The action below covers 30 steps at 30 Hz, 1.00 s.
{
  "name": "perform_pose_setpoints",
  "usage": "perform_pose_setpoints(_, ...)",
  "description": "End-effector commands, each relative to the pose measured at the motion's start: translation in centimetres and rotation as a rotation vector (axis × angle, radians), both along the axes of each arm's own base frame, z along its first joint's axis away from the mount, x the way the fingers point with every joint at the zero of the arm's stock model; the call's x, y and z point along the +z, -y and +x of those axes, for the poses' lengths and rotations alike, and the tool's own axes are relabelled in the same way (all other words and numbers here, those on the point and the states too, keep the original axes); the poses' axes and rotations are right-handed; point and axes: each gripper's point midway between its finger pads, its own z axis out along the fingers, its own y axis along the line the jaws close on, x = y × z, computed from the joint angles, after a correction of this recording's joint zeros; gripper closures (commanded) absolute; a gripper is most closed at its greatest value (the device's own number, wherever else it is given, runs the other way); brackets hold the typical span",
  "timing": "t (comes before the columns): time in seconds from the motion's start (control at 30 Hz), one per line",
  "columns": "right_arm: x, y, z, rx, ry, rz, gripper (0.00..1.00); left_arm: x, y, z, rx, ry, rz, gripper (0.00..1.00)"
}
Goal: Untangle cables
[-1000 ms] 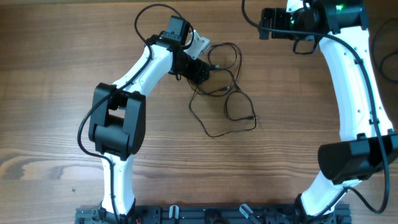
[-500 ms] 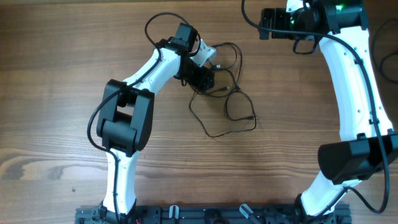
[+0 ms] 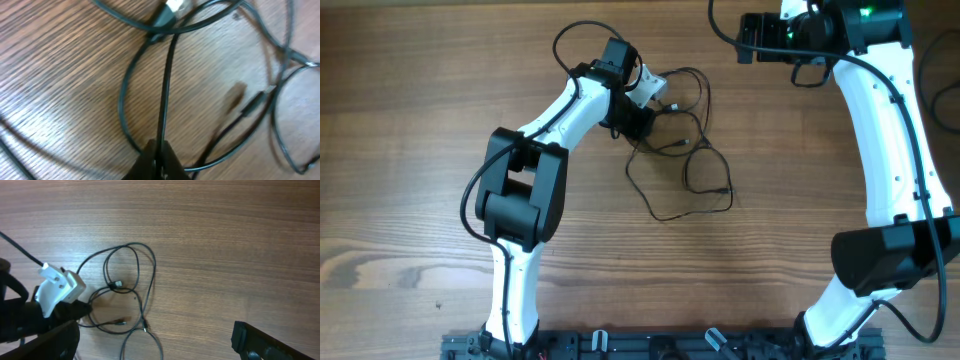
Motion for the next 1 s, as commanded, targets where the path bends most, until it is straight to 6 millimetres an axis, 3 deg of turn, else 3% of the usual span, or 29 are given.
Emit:
perform_pose_setpoints(0.0,0.6,1.2,-0.2,-0.053,0.020,-0.046,0.00,-0.3,-2.3,0.9,0.059,0.008,0.078,0.96)
perform_pose_setpoints(0.13,0.6,1.8,-0.1,-0.090,0.022,-0.063,0.00,2.2,-3.2,1.6,0.088,0.037,0.036,0.96)
perform_pose_setpoints(0.33,0.6,1.7,-0.1,-0.105,0.020,-0.053,0.00,9.3,-5.8,3.4,0.149,0.178,-0.011,0.95)
perform_pose_setpoints(0.53,0.3,1.7,-0.1,-0.103,0.010,-0.050,0.00,16.2,-8.7,3.9,0.210,0.313,-0.049,0.95)
perform_pose_setpoints(0.67,-1.4,0.4,0.1,-0.073,-0.043,0.009,0.00,20.5,-9.6,3.3,0.227,0.398,-0.072,0.93)
perform_pose_setpoints(0.97,-7.0,-3.8,0.7,0.023,-0.182,0.075,0.00,27.2,-10.0,1.4,0.228,0.543,-0.116,0.92)
